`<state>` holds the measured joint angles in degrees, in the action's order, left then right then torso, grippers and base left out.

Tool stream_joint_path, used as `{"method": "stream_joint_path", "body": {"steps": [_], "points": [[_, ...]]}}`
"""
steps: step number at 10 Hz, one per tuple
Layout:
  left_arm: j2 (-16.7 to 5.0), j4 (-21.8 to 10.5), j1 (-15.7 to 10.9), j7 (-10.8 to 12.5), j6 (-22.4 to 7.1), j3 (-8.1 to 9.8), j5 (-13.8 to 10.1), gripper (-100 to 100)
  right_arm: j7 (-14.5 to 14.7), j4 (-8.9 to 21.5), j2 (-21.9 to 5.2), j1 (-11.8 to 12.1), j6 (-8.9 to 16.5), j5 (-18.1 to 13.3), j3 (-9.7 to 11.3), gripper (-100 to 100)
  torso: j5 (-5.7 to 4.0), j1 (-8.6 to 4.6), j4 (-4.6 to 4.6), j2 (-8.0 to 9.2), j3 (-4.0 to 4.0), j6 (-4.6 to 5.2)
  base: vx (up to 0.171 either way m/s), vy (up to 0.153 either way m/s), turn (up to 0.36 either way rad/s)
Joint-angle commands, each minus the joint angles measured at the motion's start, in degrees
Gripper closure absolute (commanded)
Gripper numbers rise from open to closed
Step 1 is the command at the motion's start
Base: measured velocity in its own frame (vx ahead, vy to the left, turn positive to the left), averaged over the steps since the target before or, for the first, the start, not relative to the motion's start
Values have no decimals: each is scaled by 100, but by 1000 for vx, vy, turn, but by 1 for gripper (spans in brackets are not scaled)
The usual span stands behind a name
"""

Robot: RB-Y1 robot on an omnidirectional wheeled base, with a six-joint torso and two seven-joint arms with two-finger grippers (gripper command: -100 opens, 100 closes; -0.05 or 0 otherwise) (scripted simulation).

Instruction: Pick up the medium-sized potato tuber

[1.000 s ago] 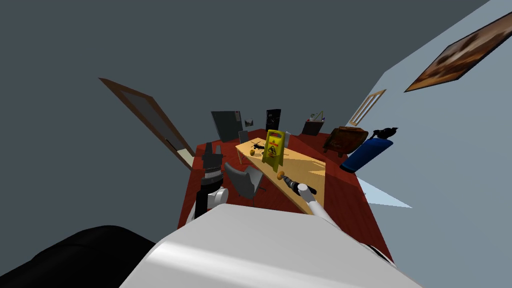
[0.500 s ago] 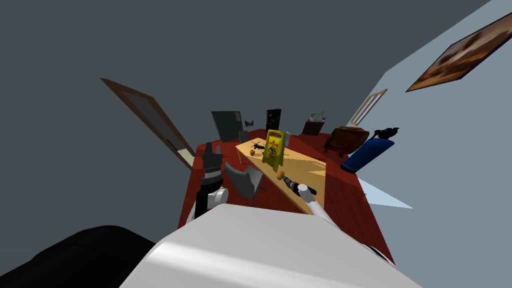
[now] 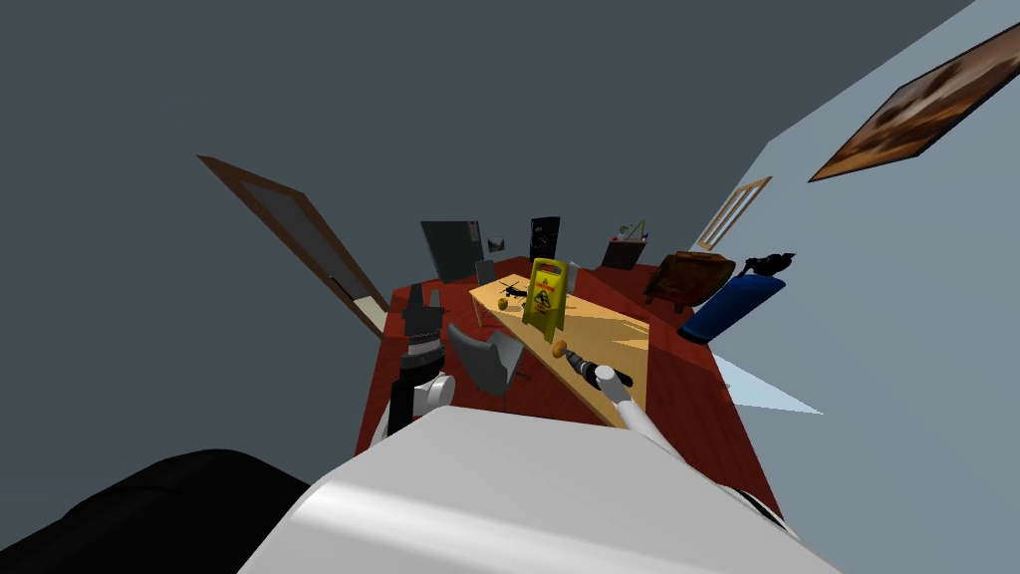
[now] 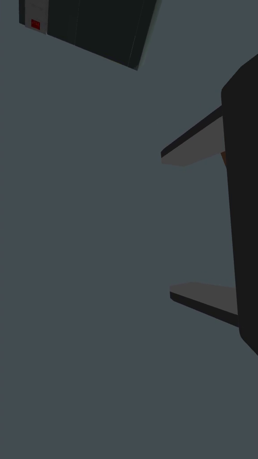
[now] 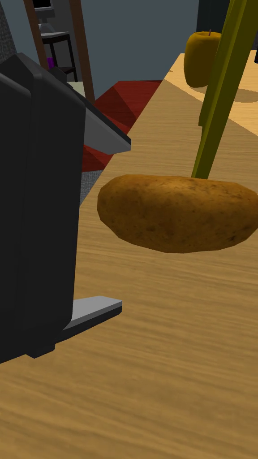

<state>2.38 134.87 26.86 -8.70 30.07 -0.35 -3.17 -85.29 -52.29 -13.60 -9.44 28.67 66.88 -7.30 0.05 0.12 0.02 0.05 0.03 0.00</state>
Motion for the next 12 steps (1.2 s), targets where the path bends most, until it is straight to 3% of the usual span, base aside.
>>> {"method": "stream_joint_path", "body": {"steps": [1,7,12], "points": [[0,0,0,0,0,0,0,0,102,36,-164,-70,93,89,-100,-100,0,0,0,0,0,0,-47,35,-7],[0,0,0,0,0,0,0,0,-62,137,-772,-245,368,138,-290,-100,-4,-13,-3,-14,-8,-1,-4,-3,43],[-1,0,0,0,0,0,0,0,-333,572,-1281,-330,704,71,-310,-100,-4,-18,-6,-24,-14,-1,42,-17,131]]}}
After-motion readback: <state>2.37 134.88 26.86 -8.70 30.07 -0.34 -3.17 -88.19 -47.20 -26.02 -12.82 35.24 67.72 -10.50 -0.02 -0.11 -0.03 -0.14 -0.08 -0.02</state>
